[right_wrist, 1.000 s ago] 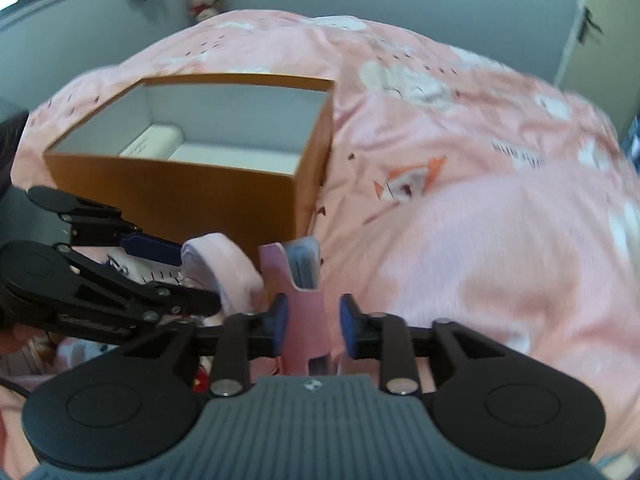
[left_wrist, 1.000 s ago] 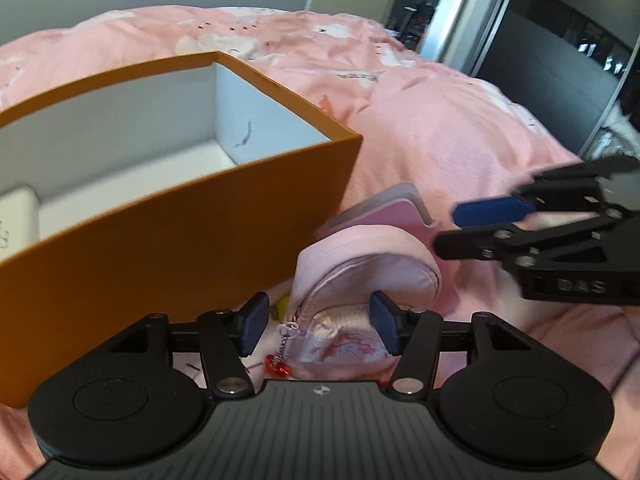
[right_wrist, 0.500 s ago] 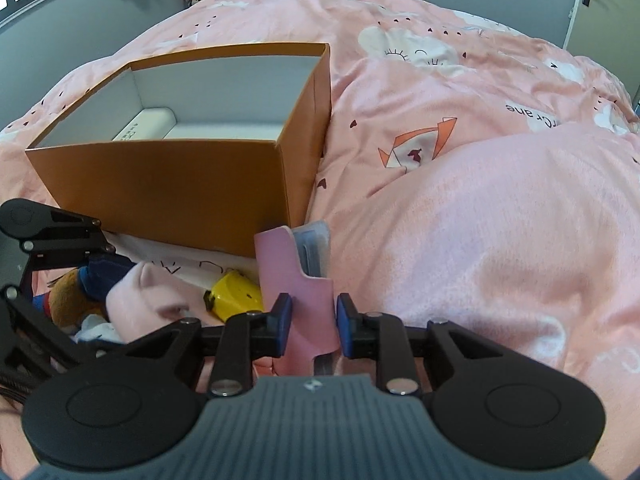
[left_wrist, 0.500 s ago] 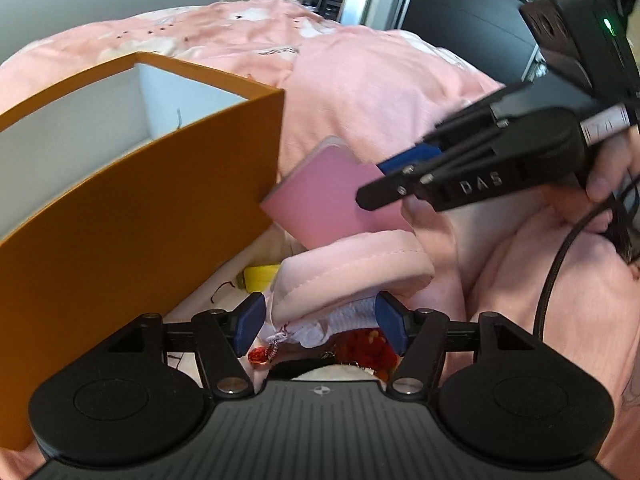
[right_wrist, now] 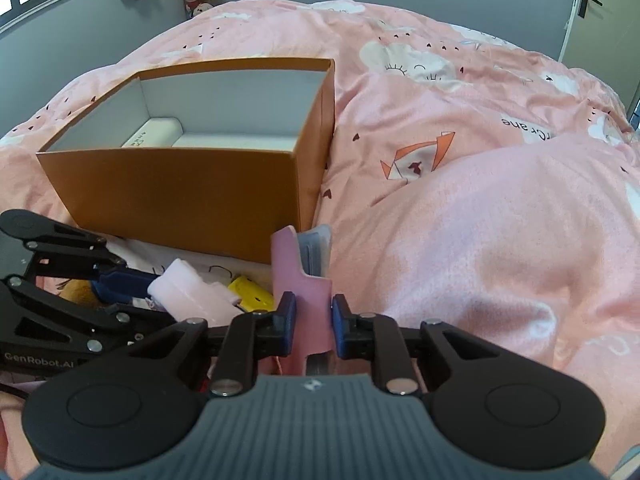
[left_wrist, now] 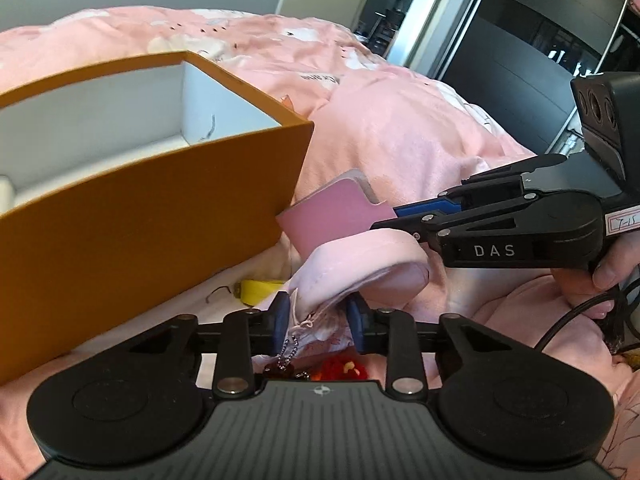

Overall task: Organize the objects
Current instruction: 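Carry the pink pouch and pink card holder over the orange box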

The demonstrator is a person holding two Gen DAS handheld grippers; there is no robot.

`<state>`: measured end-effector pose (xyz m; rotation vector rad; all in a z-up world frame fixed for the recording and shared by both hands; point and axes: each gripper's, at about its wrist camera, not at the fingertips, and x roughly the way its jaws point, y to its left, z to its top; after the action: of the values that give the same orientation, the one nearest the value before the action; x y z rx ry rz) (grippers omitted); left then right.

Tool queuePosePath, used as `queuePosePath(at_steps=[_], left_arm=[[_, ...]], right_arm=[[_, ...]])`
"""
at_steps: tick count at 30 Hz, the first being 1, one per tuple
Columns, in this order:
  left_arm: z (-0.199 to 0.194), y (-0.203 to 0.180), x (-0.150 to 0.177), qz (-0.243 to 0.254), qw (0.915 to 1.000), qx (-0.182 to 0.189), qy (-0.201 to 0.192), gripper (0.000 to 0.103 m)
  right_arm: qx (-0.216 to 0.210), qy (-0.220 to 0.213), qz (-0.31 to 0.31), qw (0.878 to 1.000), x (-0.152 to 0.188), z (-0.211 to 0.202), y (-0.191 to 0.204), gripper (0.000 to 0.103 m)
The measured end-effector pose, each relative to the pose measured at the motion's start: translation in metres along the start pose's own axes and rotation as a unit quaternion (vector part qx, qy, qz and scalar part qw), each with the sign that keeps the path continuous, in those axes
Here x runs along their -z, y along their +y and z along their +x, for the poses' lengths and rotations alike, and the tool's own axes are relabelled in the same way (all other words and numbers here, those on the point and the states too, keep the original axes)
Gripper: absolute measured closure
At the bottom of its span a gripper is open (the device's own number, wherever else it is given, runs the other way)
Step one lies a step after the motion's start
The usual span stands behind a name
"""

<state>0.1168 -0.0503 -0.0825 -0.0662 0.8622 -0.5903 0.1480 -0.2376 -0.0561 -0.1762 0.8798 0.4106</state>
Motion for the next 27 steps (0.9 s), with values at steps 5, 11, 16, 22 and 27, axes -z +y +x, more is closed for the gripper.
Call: queuePosePath(at_steps=[5, 11, 16, 22, 27], left_arm=[[-0.033, -0.001, 0.000, -0.013, 0.9991, -0.013, -0.037, 0.076], [-0.082, 0.002, -0.007, -0.053, 0.9939, -0.007, -0.096, 0.076], [-0.119, 0.008, -0.025, -0.099, 0.9844, 0.004, -0.146, 0.076], [-0.143, 0.024, -0.049, -0.147, 0.9711, -0.013, -0.188, 0.076], [-0.147, 0.045, -0.066, -0.176, 0.9608, -0.044, -0.210, 0.076]], right_arm=[[0.006, -0.010, 0.002, 1.000, -0.002, -0.014, 0.002, 0.086], [0.013, -0.046, -0.014, 0.999, -0.015, -0.045, 0.012, 0.087], [-0.004, -0.087, -0.030, 0.996, -0.036, -0.078, 0.022, 0.087], [-0.018, -0.149, -0.039, 0.988, -0.072, -0.106, 0.033, 0.087], [-0.019, -0.176, -0.029, 0.984, -0.107, -0.096, 0.042, 0.087]])
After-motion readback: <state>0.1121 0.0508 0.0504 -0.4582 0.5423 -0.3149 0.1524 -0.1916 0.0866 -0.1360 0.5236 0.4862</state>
